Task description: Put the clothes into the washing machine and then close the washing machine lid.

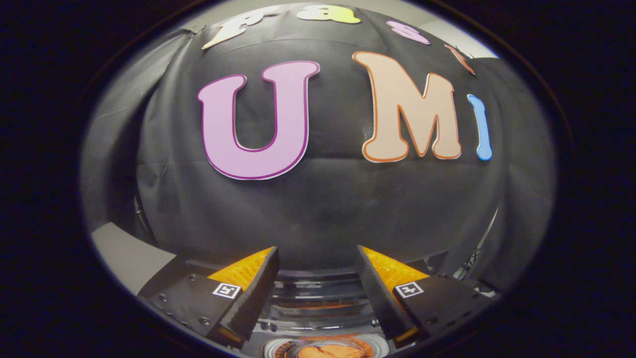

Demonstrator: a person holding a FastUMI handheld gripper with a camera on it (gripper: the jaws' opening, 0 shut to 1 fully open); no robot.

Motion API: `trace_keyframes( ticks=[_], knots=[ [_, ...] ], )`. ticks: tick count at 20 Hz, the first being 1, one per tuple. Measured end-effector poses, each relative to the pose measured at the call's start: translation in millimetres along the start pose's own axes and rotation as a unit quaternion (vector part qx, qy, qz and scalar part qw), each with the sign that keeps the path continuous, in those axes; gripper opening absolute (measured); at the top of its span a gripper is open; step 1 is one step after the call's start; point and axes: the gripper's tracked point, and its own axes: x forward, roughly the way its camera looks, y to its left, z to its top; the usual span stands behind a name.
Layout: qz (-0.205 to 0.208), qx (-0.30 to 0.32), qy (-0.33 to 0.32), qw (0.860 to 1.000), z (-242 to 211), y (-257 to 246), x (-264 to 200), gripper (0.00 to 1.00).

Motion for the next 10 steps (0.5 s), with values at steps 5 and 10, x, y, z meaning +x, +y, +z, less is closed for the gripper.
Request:
trace_keyframes(
  ticks=[5,10],
  knots=[
    [-0.001,-0.022,0.013,1.0,-13.4,5.2,19.4,0.97],
    [0.006,-0.025,0.004,1.0,-13.8,4.1,5.5,0.97]
  ],
)
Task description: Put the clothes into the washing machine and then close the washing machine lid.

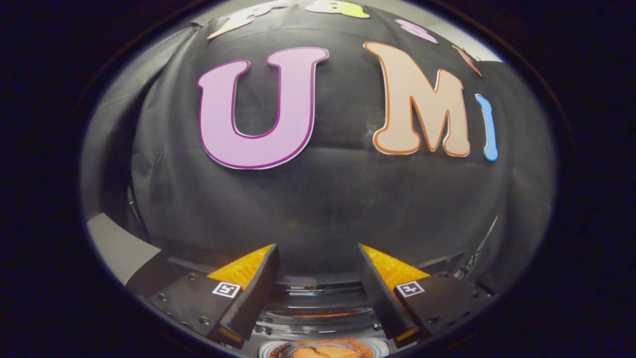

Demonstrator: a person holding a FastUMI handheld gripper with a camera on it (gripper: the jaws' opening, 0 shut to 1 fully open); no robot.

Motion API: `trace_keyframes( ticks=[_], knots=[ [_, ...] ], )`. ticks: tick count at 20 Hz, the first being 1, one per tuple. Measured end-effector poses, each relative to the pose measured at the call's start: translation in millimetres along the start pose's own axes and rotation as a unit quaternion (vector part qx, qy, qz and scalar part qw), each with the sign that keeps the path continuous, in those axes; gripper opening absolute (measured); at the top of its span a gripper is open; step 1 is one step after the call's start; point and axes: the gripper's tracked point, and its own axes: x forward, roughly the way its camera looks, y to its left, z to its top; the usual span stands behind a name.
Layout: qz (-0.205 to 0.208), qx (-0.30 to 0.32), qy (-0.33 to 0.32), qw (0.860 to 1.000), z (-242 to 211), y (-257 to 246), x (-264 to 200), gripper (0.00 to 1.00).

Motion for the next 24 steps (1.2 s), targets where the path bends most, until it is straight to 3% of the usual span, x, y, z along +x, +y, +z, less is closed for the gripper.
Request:
trace_keyframes(
  ticks=[17,24],
  knots=[
    [0.015,0.003,0.041,0.999,-55.8,-10.0,-126.8,0.97],
    [0.018,0.018,0.013,1.0,-43.9,-21.6,-160.1,0.97]
  ],
)
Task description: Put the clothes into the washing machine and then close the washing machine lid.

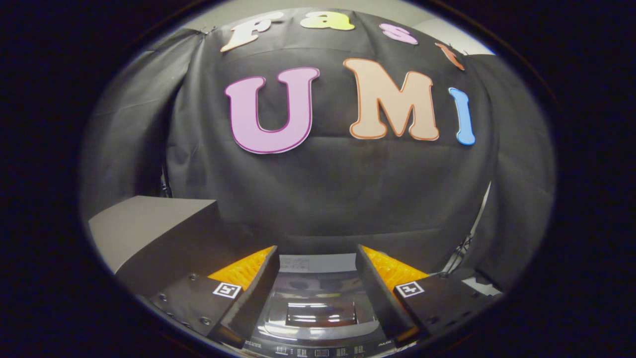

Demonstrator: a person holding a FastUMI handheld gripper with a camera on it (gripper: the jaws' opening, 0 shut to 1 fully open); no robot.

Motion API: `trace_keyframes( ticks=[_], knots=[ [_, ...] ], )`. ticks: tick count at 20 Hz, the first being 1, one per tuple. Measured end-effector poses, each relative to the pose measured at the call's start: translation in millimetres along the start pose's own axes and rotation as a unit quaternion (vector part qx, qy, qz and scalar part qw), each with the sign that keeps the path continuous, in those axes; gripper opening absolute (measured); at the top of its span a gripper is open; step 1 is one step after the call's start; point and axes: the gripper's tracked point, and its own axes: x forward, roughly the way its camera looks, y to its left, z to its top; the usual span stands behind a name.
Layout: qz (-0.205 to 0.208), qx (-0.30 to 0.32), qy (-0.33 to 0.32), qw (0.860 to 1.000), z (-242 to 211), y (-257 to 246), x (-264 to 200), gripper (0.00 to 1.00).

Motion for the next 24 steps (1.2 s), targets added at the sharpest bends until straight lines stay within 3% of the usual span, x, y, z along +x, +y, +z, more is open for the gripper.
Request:
trace_keyframes(
  ticks=[9,14,24],
  knots=[
    [0.017,-0.001,-0.037,0.999,3.5,-17.0,-37.1,0.97],
    [0.036,-0.03,-0.078,0.996,-1.6,-32.2,-62.4,0.97],
    [0.06,-0.047,-0.11,0.991,-58.9,-71.2,-138.2,0.97]
  ],
)
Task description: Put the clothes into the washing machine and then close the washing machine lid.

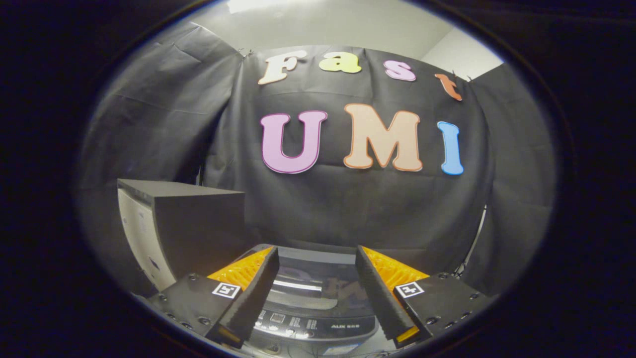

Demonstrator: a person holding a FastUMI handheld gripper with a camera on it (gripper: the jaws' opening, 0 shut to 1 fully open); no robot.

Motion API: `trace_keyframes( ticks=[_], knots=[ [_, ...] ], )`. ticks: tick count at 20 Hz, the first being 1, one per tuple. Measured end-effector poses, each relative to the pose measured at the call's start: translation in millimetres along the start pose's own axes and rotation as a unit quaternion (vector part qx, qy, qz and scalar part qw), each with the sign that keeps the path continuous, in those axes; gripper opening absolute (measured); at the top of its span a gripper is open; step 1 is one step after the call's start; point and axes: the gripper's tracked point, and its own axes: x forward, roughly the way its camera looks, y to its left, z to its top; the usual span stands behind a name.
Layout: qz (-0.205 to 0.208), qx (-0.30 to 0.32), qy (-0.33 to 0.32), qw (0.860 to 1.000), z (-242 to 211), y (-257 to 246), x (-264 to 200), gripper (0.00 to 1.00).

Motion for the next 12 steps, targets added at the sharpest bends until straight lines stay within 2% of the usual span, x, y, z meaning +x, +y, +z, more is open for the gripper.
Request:
trace_keyframes(
  ticks=[6,12],
  knots=[
    [0.012,0.024,0.01,1.0,-51.2,-6.4,-60.7,0.97],
    [0.011,0.021,0.023,0.999,-98.8,-5.5,-113.1,0.97]
  ],
)
